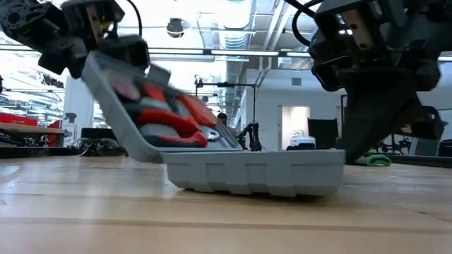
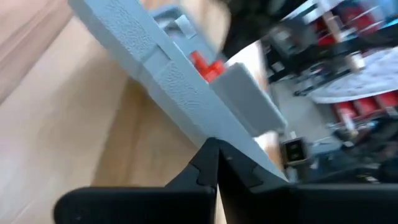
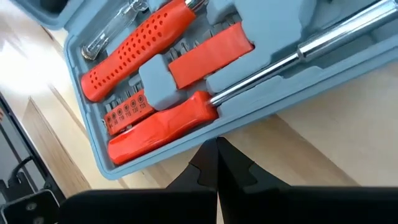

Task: Prefit tool cases
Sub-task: Close the gray tool case

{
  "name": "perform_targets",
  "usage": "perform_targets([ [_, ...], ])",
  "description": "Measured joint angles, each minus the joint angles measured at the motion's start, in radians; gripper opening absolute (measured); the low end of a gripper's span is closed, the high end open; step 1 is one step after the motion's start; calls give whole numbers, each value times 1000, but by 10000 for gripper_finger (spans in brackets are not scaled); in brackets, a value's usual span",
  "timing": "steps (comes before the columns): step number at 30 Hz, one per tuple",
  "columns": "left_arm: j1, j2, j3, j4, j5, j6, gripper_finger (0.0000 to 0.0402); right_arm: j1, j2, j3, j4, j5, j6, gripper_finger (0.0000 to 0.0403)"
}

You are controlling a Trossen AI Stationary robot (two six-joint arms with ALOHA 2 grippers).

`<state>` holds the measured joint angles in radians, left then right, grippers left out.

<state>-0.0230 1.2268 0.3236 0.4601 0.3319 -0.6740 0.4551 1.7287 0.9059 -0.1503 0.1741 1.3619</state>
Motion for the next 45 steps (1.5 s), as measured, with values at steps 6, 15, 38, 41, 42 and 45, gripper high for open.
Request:
perform_targets([
  [6,-18,-1,4,109,3,-23,0,-13,0,2,37,29,-7,0],
  [15,-80,-1,9,107,-86,-25,0,-65,0,2,54,18,-62,0],
  [38,-137,519,277,414,-3,-48,0,-120,11,3,43,-76,-132,0],
  [41,-129,519,291,409,8,-37,0,-120,10,3,34,-78,-134,0],
  [42,-127,519,291,404,8,-35,0,-122,1,3,10,-70,-134,0],
  [45,-125,519,292,402,9,-36,0,-124,-59,2,-141,-38,-135,0],
])
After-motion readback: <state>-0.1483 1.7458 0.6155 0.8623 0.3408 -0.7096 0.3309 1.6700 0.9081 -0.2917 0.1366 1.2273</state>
